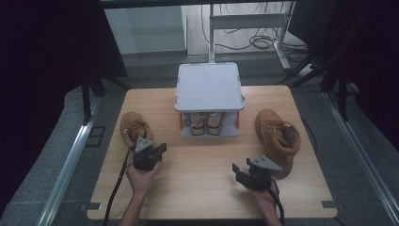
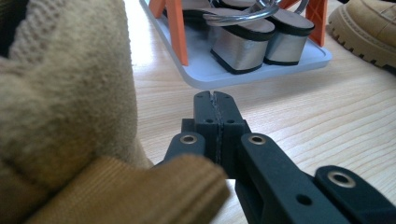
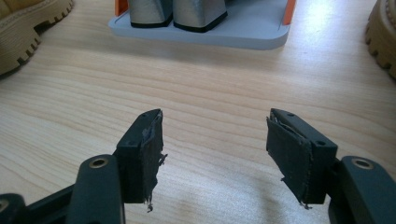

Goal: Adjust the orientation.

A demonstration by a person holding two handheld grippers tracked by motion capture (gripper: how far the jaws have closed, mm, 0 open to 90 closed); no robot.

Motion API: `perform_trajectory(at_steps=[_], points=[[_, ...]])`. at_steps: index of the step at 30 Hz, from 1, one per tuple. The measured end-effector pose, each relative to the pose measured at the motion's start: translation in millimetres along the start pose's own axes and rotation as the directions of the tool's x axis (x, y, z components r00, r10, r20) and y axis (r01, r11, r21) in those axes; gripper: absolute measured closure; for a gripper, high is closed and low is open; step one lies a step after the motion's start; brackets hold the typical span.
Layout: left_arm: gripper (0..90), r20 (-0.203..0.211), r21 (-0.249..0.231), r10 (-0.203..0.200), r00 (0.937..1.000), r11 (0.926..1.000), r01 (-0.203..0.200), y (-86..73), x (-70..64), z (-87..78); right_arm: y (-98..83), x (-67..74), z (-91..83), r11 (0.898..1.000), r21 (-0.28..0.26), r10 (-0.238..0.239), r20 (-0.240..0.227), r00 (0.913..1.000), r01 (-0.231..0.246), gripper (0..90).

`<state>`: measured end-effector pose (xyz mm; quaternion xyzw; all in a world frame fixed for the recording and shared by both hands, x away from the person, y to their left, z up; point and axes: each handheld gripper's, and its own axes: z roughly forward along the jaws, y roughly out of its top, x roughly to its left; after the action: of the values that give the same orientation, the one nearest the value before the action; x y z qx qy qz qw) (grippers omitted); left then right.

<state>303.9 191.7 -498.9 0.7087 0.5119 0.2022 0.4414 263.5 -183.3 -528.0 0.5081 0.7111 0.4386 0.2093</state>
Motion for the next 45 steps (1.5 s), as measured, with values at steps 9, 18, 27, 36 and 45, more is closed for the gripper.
perform_trajectory(at_steps=[9, 18, 27, 36, 45], points=[[89.8, -0.043, -0.017, -0.005, 0.9991, 0.9998, 0.004, -10.6, 7.4, -16.5, -1.2, 0.8, 2.2, 1.0, 0.012, -0.004, 0.0, 1.0, 0.004, 36.4], [89.8, -0.085, -0.029, -0.02, 0.9962, 0.9994, 0.018, -19.1, 15.0, -30.8, -1.2, 1.0, 2.1, 1.0, 0.014, -0.007, 0.004, 1.0, 0.007, 36.3], [89.7, -0.112, -0.045, -0.051, 0.9924, 0.9979, 0.046, -28.3, 26.5, -44.7, -1.3, 0.2, 2.2, 1.0, 0.014, -0.008, 0.006, 0.9999, 0.008, 36.3], [89.7, -0.124, -0.053, -0.058, 0.9906, 0.9972, 0.052, -32.4, 27.8, -55.6, -1.2, -1.3, 1.9, 1.0, 0.013, -0.004, 0.01, 0.9999, 0.004, 36.3], [89.7, -0.138, -0.038, -0.041, 0.9895, 0.9986, 0.036, -34.0, 29.6, -62.3, -1.1, -2.1, 1.4, 1.0, 0.011, -0.004, 0.012, 0.9999, 0.004, 36.3]])
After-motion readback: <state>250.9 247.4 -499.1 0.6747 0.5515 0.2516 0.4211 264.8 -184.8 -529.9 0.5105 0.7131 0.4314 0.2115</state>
